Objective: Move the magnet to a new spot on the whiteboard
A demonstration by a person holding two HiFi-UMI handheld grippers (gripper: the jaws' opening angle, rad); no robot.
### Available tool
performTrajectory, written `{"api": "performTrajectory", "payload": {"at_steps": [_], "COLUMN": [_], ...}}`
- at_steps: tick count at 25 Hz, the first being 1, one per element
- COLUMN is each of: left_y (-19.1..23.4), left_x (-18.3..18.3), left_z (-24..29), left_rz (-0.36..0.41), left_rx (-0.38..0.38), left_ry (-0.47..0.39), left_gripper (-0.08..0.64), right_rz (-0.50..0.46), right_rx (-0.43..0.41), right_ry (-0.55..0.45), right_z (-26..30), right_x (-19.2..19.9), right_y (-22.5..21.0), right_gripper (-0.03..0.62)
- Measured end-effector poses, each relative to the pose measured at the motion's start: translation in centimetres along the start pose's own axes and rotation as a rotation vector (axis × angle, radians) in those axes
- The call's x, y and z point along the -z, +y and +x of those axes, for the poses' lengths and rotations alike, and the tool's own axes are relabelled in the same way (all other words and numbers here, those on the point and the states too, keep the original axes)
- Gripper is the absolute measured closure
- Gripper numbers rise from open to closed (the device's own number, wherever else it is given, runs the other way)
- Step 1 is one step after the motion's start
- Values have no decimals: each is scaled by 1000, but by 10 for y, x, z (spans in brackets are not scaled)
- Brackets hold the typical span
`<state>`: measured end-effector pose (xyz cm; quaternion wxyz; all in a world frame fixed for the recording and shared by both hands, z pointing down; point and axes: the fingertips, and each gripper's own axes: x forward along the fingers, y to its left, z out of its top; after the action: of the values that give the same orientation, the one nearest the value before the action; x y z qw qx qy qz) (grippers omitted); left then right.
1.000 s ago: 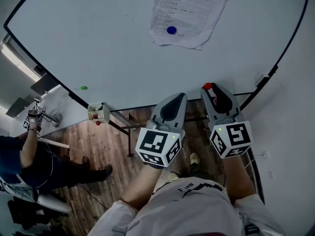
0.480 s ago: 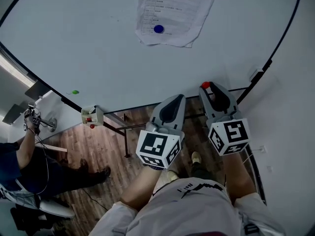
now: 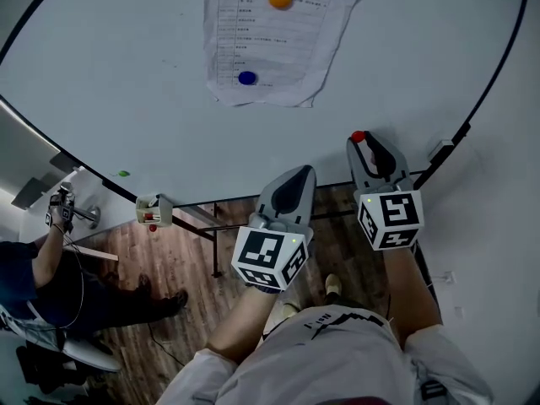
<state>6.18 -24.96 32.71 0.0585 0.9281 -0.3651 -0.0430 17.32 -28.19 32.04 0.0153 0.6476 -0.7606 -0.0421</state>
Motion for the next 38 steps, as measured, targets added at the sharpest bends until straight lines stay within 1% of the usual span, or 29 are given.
{"api": "performTrajectory", "payload": {"at_steps": [6, 12, 18, 24, 33, 38], "left_y": [3, 7, 8, 7, 8, 8], "left_x": [7, 11, 14, 15, 17, 18], "left_z": [30, 53, 70, 81, 86, 86], "left_rz": [9, 7, 4, 7, 11, 9], "left_rx": [-53, -87, -96, -96, -102, -100], "left_ry": [11, 10, 10, 10, 18, 19], "left_gripper": [549, 549, 549, 549, 549, 549], "right_rz": [-36, -70, -91, -100, -107, -106], "right_rx": [2, -4, -12, 1, 21, 18], "right_ry": [2, -5, -11, -9, -21, -16], "right_z": [32, 55, 66, 74, 77, 76], "right_x": [12, 17, 20, 21, 19, 19], "right_y": [-35, -54, -62, -69, -68, -67], "right_gripper": [465, 465, 465, 465, 465, 465]}}
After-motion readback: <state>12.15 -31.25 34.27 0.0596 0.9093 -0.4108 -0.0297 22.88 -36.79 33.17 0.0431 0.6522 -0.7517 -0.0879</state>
